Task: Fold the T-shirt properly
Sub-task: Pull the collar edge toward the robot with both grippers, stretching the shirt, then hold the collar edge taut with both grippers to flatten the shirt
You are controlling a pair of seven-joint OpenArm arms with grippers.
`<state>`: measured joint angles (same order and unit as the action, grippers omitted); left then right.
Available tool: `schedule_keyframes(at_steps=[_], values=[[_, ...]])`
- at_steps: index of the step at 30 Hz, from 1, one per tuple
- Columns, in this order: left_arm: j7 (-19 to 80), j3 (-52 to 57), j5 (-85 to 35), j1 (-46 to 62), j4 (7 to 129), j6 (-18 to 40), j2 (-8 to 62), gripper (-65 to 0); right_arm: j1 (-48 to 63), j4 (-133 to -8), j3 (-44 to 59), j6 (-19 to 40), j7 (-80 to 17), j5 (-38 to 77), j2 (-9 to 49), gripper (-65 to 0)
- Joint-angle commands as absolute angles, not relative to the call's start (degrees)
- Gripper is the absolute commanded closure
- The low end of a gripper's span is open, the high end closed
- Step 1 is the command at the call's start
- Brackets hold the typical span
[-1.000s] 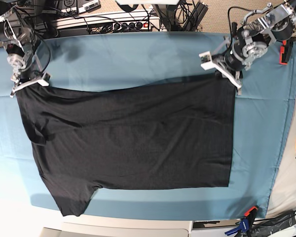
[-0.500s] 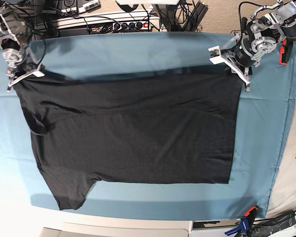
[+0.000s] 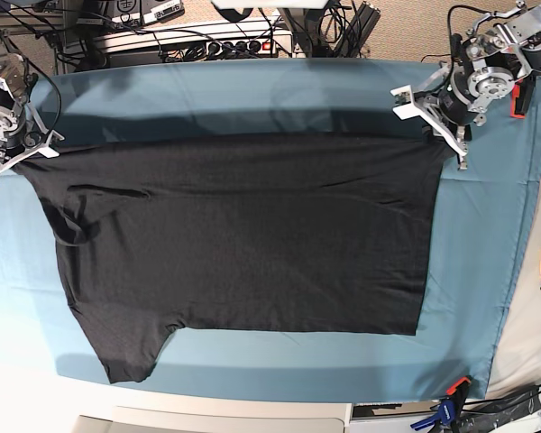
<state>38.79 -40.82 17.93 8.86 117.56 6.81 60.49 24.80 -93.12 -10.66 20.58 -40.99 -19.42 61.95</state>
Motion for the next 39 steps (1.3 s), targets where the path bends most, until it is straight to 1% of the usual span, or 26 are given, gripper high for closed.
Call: schedule_keyframes(at_steps=[1,13,19,30,33,39], values=[[40.8,-40.3,18.9,8.6,118.3,5.9,62.2,0.0,24.8,-93.3,-9.6,20.0,-43.1,-20.4,64.2,0.0],[43.0,-40.3,19.2,12.4,122.0,5.7,62.2,0.0,30.4,-93.3,-9.6,20.3,-43.2,-20.2,64.1,0.0],[45.5,-40.3,23.2,15.9,124.5,3.4,62.2,0.0,32.4,-93.4,-9.6,20.3,-43.5,-20.2,63.9,0.0],[47.6,-40.3,27.5,23.7,127.4,2.2,62.2,0.0,32.9,-97.1,-9.6,20.4,-44.4,-20.2,61.6,0.0],[47.9,-40.3,29.0,24.9,127.4,1.1,62.2,0.0,34.3,-97.1,-9.6,21.1,-44.4,-20.2,61.6,0.0],[48.2,-40.3,29.8,24.9,127.4,1.1,62.2,0.0,38.1,-97.1,-9.6,21.2,-44.7,-20.7,61.6,0.0]])
